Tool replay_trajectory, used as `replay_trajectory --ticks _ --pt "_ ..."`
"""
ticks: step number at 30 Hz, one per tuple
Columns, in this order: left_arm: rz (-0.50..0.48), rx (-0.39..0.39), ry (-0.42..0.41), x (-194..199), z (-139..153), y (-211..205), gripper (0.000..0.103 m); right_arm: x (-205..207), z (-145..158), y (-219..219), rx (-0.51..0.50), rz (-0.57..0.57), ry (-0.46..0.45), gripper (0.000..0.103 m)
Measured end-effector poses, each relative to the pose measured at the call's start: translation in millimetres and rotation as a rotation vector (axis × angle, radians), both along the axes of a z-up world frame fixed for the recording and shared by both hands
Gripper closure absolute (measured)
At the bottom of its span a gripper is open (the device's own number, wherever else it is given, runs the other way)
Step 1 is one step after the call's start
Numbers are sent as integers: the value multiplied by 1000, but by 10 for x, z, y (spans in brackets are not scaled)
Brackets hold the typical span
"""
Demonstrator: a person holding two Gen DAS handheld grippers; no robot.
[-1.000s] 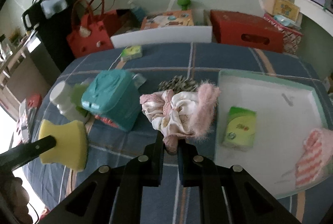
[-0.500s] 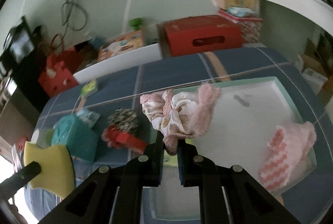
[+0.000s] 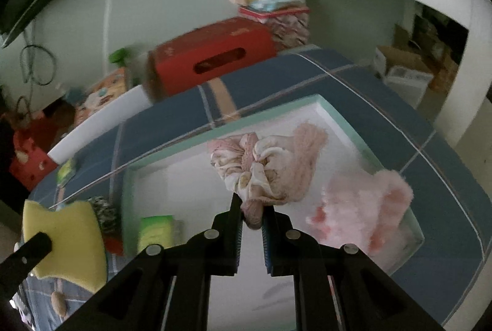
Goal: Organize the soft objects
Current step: 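Carry the sponge and scrunchies into the white tray while both tools release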
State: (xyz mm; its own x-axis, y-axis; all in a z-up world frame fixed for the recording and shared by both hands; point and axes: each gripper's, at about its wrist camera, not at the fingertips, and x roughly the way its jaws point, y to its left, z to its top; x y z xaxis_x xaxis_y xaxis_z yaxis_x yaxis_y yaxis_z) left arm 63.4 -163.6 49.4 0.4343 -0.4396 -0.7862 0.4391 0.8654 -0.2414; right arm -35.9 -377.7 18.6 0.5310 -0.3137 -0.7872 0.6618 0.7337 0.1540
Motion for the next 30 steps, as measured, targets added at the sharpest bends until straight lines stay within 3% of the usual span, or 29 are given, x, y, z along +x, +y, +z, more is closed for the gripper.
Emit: replay_trajectory --ticks 12,25,27,29,30 --pt "-98 -76 48 196 -374 -682 52 -73 -76 -214 -14 -74 -25 91" --pt "-127 -65 36 295 -560 -1005 51 -63 -111 -256 -34 -85 13 88" --pt "-116 -50 42 311 -579 -1006 46 -51 -112 -246 -36 -79 18 88" --pt "-102 -49 44 323 -578 -981 27 -41 -114 -231 -40 -72 28 88" --pt "-96 -56 48 330 -567 -957 26 -39 -117 -225 -41 -71 32 88"
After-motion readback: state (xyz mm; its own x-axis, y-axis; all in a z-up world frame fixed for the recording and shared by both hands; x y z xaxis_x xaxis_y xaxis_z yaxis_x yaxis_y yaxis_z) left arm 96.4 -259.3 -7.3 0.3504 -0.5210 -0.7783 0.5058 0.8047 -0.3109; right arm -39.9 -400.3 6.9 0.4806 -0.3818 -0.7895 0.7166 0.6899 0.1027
